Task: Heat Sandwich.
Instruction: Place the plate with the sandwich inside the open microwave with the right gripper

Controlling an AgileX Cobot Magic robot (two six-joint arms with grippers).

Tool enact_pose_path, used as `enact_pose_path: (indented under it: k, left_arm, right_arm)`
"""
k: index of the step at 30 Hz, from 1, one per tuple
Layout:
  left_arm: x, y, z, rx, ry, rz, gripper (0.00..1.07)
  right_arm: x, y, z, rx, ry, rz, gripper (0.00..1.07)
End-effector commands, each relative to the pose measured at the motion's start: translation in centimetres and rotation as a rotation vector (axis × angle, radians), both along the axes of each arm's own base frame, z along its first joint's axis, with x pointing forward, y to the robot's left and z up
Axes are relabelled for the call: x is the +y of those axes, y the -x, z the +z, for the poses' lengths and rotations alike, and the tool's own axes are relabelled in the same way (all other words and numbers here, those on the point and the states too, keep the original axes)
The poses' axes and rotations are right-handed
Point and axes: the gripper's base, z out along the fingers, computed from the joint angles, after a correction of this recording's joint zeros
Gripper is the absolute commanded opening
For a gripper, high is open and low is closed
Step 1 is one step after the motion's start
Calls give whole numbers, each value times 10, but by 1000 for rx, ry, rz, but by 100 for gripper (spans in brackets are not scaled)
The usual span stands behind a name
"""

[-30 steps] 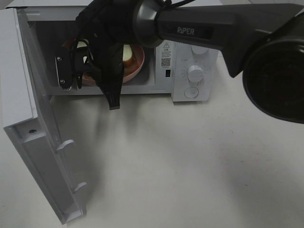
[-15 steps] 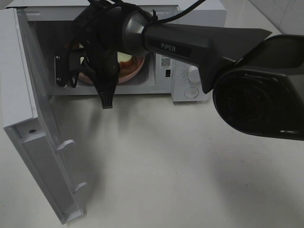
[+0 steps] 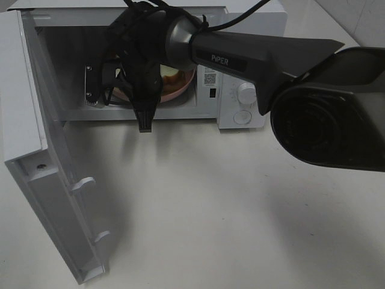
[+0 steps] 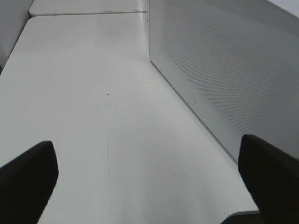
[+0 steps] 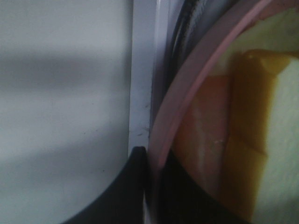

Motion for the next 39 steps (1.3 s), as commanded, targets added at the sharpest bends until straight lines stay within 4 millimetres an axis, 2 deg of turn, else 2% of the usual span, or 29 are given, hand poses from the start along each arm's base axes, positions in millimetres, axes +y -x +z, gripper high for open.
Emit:
enact_pose_path:
  k: [1,7,13,29,33,36,37,38,39]
  left_arm:
    - [0,2,0,-21,1,5,98]
    - [0,2,0,-21,1,5,98]
    - [0,2,0,-21,1,5,98]
    - [1,2,0,-21,-3,8,98]
    - [1,2,0,-21,-3,8,98]
    - [1,2,0,-21,-3,8,98]
    - [1,2,0,-21,-3,8,98]
    - [1,2,0,-21,-3,8,98]
    - [1,2,0,-21,-3,8,98]
  right_arm:
    - [-2,-8,3,-42,-10,-3,0]
    - [0,-10,-8,-42,-7,11,0]
    - [7,-9,-9,-46,6,140,0]
    - [9,-7,-8,-33,7,187,5]
    - [9,-7,-7,-34,0,177,11]
    - [8,-7,-6,-27,-28,131,27]
    - [8,-7,-6,-27,-28,131,27]
    - [8,-7,-6,-24,-44,106,39]
    - [8,-7,-5,-24,-51,97,44]
